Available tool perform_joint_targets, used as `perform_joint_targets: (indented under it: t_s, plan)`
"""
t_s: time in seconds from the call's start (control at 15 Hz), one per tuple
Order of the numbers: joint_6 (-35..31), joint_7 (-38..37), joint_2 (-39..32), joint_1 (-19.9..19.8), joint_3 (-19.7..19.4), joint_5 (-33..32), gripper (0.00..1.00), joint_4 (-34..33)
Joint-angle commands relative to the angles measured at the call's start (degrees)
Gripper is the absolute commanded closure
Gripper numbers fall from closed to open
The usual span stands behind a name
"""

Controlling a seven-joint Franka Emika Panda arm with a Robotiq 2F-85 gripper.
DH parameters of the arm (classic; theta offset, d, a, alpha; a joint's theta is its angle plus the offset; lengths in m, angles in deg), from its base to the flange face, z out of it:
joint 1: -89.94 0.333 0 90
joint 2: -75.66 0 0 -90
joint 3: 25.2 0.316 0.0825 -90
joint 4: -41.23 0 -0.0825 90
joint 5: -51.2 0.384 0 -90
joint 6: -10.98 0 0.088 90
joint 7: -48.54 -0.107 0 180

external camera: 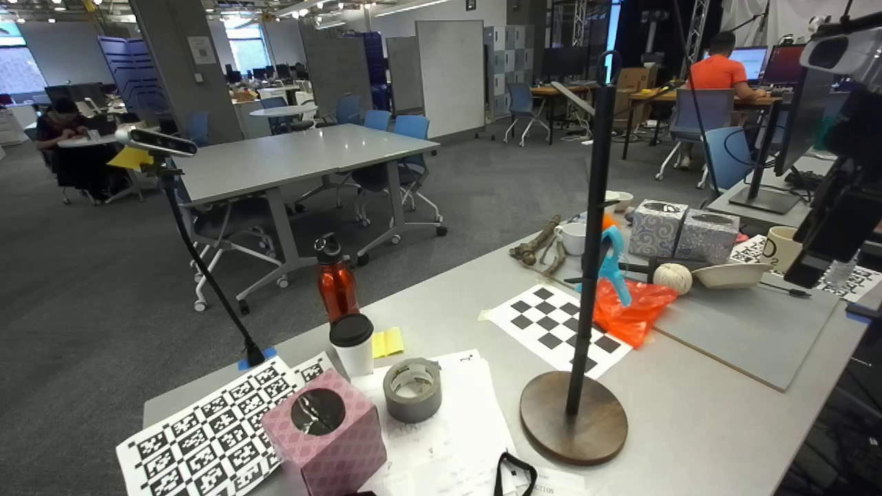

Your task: Remove the blue clip from the upper hook on the wooden stand and place it on the lower hook

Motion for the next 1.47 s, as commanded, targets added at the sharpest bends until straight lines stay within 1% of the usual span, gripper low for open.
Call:
perform_joint_targets:
  t_s: [0.0,0.07,0.2,0.67,0.87,1.13,1.4]
  plan:
    - [0.1,0.0,0.0,0.1,0.0,0.0,0.00,-0.1]
    - [-0.6,-0.8,-0.5,-0.2,0.2,-0.6,0.00,-0.1]
    - [-3.9,0.6,-1.3,0.3,-0.2,0.4,0.00,-0.1]
    - [-14.7,0.4,-6.1,0.1,-0.4,0.3,0.00,-2.6]
    - [-17.4,1.2,-8.1,0.4,-0.5,1.0,0.00,-4.1]
    - [-19.4,2.5,-11.3,0.6,-0.8,2.3,0.00,-6.1]
    - [-21.1,4.0,-13.6,0.7,-1.0,5.6,0.00,-7.2]
